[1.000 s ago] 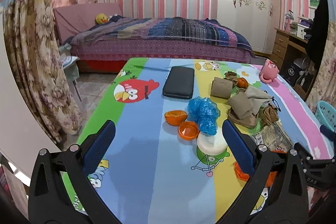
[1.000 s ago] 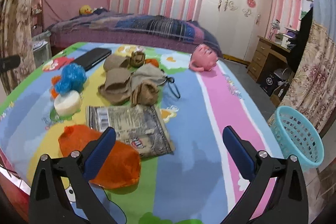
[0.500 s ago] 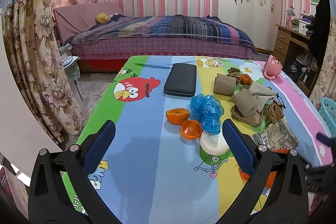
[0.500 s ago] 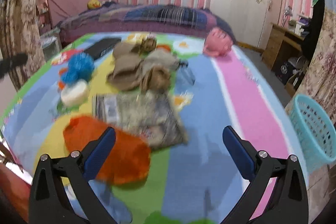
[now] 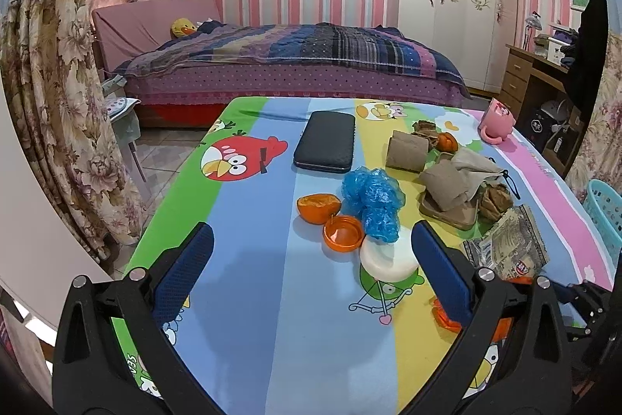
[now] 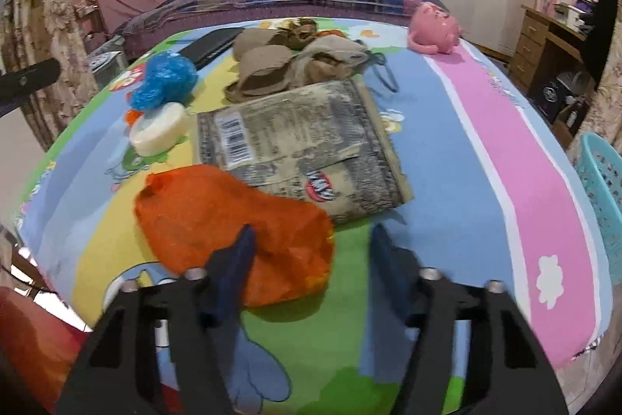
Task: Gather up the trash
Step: 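Lift the orange mesh bag with the right gripper while the left gripper grasps the printed snack wrapper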
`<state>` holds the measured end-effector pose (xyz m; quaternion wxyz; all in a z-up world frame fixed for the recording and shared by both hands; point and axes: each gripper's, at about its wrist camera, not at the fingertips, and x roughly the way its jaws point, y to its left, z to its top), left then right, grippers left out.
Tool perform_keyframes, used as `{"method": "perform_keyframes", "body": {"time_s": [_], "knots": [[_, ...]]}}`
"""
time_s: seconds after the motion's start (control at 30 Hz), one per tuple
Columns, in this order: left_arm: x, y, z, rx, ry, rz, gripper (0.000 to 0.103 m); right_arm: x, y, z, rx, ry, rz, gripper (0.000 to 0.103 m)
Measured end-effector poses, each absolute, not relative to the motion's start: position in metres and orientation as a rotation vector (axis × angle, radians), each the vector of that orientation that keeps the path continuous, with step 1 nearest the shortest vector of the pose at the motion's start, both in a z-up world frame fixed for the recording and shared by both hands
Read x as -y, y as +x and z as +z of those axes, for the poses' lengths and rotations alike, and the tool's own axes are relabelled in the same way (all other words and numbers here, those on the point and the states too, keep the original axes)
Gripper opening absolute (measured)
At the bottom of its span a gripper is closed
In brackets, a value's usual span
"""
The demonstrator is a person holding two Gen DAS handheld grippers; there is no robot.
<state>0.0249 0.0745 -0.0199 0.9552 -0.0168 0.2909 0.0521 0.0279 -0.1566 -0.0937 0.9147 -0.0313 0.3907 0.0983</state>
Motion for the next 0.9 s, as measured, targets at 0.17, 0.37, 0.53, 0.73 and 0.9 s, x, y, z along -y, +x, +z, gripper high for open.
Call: {"method": "perform_keyframes", "body": {"time_s": [0.17, 0.37, 0.53, 0.73, 0.9], "knots": [[-0.071, 0.026, -0.021, -0.595, -0.021, 0.102, 0.098, 0.152, 0.023, -0.087, -0.785, -0.076, 0.237, 0.019], [-0.071, 0.027, -0.022, -0.603, -0.024, 0.1, 0.098, 0.158, 0.011, -0.062, -0.681, -0.083, 0.241, 0.018], [-0.068, 0.029, -0.023, -0.609, -0.03, 0.093, 0.098, 0.176, 0.006, -0.038, -0.582, -0.057, 0.196, 0.017], [-0.059, 0.031, -0.024, -0.621, -0.018, 0.078, 0.098, 0.219, 0.012, -0.019, -0.535, 0.025, 0.12, 0.016], [-0.045, 0.035, -0.026, -0.626, -0.005, 0.055, 0.098, 0.244, 0.026, -0.01, -0.529, 0.049, 0.067, 0.016]]}}
